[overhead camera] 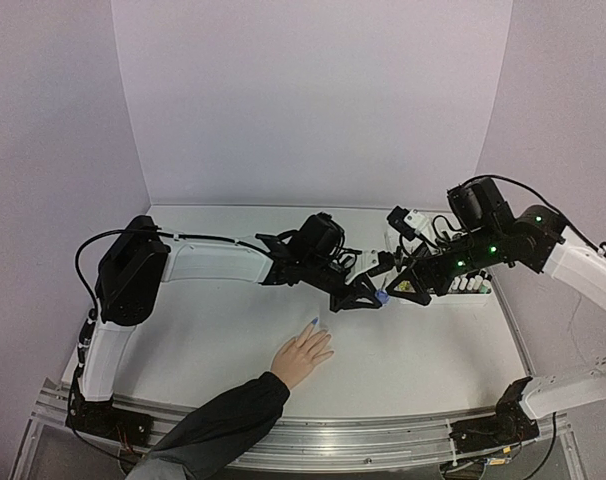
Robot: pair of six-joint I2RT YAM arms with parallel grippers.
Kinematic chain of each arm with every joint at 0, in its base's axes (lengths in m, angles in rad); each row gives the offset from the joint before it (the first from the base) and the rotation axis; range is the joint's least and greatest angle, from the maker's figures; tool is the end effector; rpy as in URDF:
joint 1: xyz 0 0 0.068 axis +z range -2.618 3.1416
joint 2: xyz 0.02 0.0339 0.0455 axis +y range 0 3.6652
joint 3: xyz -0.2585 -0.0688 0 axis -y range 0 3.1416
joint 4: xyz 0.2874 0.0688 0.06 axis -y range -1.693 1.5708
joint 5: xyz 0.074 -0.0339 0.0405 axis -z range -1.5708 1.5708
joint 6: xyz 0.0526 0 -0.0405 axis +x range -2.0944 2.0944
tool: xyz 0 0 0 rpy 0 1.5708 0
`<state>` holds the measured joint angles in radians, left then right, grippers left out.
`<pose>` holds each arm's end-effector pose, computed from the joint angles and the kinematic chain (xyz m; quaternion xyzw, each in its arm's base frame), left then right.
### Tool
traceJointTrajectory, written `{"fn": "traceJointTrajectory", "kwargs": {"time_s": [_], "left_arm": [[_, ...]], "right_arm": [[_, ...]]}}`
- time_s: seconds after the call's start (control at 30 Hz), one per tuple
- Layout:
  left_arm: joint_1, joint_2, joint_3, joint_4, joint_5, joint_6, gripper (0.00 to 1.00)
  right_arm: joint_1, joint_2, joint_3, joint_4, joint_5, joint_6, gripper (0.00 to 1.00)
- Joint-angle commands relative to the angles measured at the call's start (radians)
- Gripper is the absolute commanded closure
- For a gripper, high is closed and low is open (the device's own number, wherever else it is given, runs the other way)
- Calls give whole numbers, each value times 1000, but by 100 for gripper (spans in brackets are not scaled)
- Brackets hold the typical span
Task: Paint the nails
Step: Screw the nail polish bottle cap onto the nail polish bottle.
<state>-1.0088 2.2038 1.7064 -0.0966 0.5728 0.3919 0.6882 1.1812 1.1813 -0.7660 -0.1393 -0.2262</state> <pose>0.2701 -0.4824 0.1714 0.6473 0.5623 -0.3743 0.3531 0.2271 0.1962 0.3253 -0.4296 0.8116 0.1518 0.3657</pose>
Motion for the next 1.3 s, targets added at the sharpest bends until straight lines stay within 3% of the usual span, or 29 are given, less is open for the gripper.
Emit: {"fn": "traceJointTrajectory", "kwargs": {"time_s": [0.0, 0.23, 0.63, 0.93, 1.27], "left_arm": [[-2, -82, -4, 11, 51, 33, 100], [-4, -78, 14, -1, 64, 26, 100], [-15, -85, 3, -3, 61, 27, 100], [-18, -91, -3, -3, 53, 31, 100], [-19, -87, -3, -3, 56, 32, 100]], "right_arm": [[-12, -25, -30, -5, 28, -68, 24], [-13, 18, -41, 76, -18, -28, 46], [-13, 36, -105, 234, -3, 77, 48], [-15, 18, -132, 240, 23, 81, 68], [-22, 3, -146, 239, 41, 110, 77]]}}
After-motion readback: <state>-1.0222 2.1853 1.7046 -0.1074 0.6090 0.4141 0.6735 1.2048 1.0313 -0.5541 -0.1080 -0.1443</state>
